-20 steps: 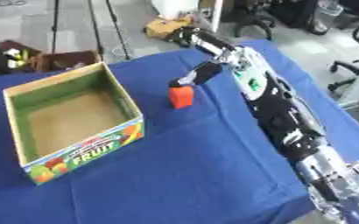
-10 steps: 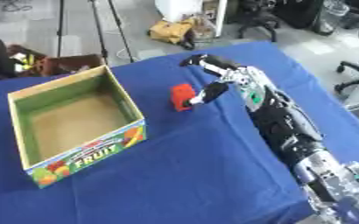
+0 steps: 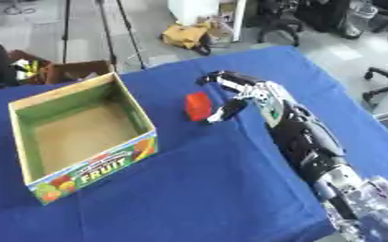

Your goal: Pick up objects on the table and place them in the box.

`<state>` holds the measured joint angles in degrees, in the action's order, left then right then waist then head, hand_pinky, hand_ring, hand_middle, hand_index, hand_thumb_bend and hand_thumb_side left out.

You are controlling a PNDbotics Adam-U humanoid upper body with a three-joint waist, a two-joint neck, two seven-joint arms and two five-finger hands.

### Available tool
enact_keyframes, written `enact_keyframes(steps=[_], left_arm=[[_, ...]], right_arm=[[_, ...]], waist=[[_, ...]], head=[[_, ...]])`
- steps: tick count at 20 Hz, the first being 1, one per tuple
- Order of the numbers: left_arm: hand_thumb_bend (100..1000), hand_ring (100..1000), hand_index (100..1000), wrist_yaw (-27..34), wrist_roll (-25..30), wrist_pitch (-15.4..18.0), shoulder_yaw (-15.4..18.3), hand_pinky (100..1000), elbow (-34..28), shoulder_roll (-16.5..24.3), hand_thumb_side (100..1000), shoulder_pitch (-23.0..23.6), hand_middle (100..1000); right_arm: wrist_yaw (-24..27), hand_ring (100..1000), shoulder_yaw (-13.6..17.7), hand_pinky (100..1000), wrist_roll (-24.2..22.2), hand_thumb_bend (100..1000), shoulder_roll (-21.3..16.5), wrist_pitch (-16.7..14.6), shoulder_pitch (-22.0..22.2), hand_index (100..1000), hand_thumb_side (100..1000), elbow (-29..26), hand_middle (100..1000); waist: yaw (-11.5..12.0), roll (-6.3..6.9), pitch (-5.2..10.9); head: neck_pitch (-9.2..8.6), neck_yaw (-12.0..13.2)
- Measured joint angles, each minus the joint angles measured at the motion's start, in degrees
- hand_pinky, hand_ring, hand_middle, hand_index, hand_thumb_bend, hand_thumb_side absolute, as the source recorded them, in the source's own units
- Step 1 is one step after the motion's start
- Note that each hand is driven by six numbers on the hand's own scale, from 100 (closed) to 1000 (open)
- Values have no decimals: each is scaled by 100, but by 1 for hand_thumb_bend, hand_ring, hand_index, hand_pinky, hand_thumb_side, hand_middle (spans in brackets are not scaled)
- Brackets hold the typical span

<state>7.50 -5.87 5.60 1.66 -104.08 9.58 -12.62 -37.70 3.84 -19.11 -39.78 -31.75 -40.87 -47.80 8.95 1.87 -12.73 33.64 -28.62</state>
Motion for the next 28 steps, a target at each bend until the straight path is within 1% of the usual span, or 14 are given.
enact_keyframes(steps=[6,7,8,9,10,11,13,17,18,22,28], left_arm=[[407,732,622,3,12,-4,0,551,0,-1,838,1,484],[407,733,622,4,14,-4,0,551,0,-1,838,2,484],[407,733,622,4,16,-5,0,551,0,-1,838,2,483],[406,733,622,4,17,-5,0,552,0,-1,839,2,483],[407,733,622,4,18,-5,0,552,0,-1,839,2,483],[407,734,622,4,18,-4,0,552,0,-1,838,2,483],[406,734,623,5,19,-4,0,552,0,-1,838,2,483],[406,734,623,5,19,-4,0,552,0,-1,838,2,483],[406,734,623,5,19,-4,0,553,0,-1,838,2,483],[407,735,623,5,19,-4,0,554,0,-1,837,0,484],[410,734,624,3,17,-1,0,555,-1,-1,836,-7,484]], right_arm=[[-67,897,-15,962,17,639,72,-8,-25,853,393,60,744],[-76,875,-20,948,33,632,78,-6,-25,802,374,69,678],[-92,860,-26,940,54,625,82,0,-30,779,366,70,646],[-111,833,-30,923,79,584,88,13,-30,732,337,70,586],[-121,819,-31,912,113,557,94,26,-30,713,322,70,561],[-133,798,-31,896,155,509,106,42,-30,682,298,70,526],[-153,747,-30,861,268,378,121,84,-30,615,259,69,456],[-174,747,-32,861,529,378,122,175,-29,615,259,68,456],[-185,676,-32,825,575,241,122,185,-29,546,212,68,381],[-123,670,-30,819,779,240,124,202,-30,544,215,-89,378],[281,669,-122,806,856,239,124,198,-116,535,219,-689,375]], waist=[[1,17,-5],[0,17,-9],[-5,21,-12],[-12,23,-15],[-20,25,-21],[-29,25,-24],[-40,25,-25],[-50,22,-32],[-52,21,-32],[-104,-15,-32],[-99,-102,-24]], head=[[-1,-23],[-1,-24],[-1,-25],[-1,-25],[-2,-25],[-2,-25],[-2,-25],[-3,-26],[-3,-26],[-4,-25],[-4,-25]])
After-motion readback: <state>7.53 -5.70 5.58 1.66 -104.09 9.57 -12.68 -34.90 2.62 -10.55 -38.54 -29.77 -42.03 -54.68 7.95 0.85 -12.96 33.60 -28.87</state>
